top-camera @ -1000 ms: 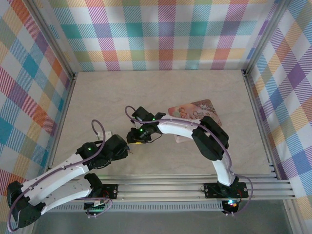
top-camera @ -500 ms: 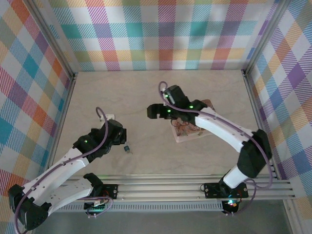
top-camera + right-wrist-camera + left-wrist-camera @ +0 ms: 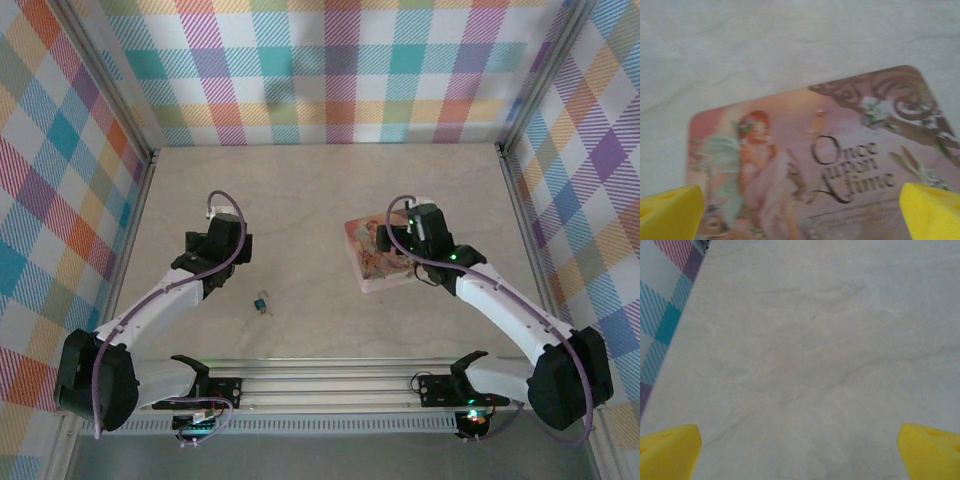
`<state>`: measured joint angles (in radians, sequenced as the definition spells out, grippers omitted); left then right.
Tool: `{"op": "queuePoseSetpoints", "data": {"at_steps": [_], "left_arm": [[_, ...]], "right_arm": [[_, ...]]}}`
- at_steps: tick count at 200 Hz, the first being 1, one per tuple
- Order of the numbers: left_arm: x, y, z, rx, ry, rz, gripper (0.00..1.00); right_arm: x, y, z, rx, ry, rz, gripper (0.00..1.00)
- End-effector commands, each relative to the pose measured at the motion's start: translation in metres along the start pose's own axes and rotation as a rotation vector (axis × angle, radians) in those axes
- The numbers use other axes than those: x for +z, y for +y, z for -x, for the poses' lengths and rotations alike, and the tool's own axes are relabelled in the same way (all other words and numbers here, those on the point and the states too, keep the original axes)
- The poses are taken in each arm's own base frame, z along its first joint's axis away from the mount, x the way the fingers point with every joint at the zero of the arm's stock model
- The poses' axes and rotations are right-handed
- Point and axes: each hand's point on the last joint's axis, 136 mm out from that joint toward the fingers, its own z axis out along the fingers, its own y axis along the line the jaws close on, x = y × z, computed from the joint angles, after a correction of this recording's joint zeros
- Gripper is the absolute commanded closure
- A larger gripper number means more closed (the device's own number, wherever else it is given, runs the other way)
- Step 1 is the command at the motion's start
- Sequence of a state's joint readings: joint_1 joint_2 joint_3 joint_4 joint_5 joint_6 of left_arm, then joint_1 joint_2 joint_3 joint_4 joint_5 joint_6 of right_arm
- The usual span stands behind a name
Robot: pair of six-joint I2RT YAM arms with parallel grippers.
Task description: Unlock a padlock with a key
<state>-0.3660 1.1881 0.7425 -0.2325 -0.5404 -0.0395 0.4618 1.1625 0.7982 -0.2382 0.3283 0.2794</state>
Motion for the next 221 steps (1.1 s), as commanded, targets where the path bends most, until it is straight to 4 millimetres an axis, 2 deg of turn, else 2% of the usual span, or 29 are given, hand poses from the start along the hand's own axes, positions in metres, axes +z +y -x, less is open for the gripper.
{"op": "queuePoseSetpoints", "data": {"at_steps": [1, 43, 63, 86, 112, 126, 133, 167, 176, 184, 194, 221], "left_arm": [[0.009, -0.01, 0.021, -0.117, -0.132, -0.114, 0.0], [0.023, -0.004, 0.012, -0.162, -0.212, -0.161, 0.0], [0.026, 0.004, 0.005, -0.211, -0.249, -0.159, 0.0], [0.032, 0.014, -0.003, -0.266, -0.273, -0.131, 0.0], [0.044, 0.023, -0.014, -0.291, -0.258, -0.082, 0.0], [0.048, 0.019, -0.016, -0.297, -0.257, -0.098, 0.0], [0.05, 0.016, -0.016, -0.293, -0.255, -0.112, 0.0], [0.063, -0.005, -0.014, -0.237, -0.211, -0.191, 0.0], [0.066, -0.006, -0.015, -0.227, -0.196, -0.192, 0.0], [0.066, -0.008, -0.014, -0.215, -0.195, -0.201, 0.0], [0.066, -0.009, -0.014, -0.202, -0.202, -0.203, 0.0], [0.067, -0.004, -0.011, -0.188, -0.222, -0.186, 0.0]], "right_arm": [[0.004, -0.026, 0.021, -0.055, -0.128, -0.052, 0.0], [0.023, -0.079, 0.009, -0.037, -0.163, -0.137, 0.0], [0.035, -0.094, 0.005, -0.005, -0.195, -0.127, 0.0], [0.047, -0.098, 0.007, -0.017, -0.265, -0.086, 0.0], [0.062, -0.096, 0.0, -0.092, -0.267, -0.06, 0.0], [0.067, -0.098, -0.006, -0.095, -0.272, -0.049, 0.0], [0.066, -0.099, -0.001, -0.085, -0.303, -0.041, 0.0], [0.072, -0.11, -0.014, -0.032, -0.339, -0.014, 0.0], [0.078, -0.112, -0.021, -0.023, -0.334, -0.006, 0.0], [0.08, -0.115, -0.018, -0.013, -0.356, -0.013, 0.0], [0.083, -0.121, -0.02, 0.017, -0.304, -0.025, 0.0], [0.084, -0.12, -0.019, 0.013, -0.309, -0.016, 0.0]]}}
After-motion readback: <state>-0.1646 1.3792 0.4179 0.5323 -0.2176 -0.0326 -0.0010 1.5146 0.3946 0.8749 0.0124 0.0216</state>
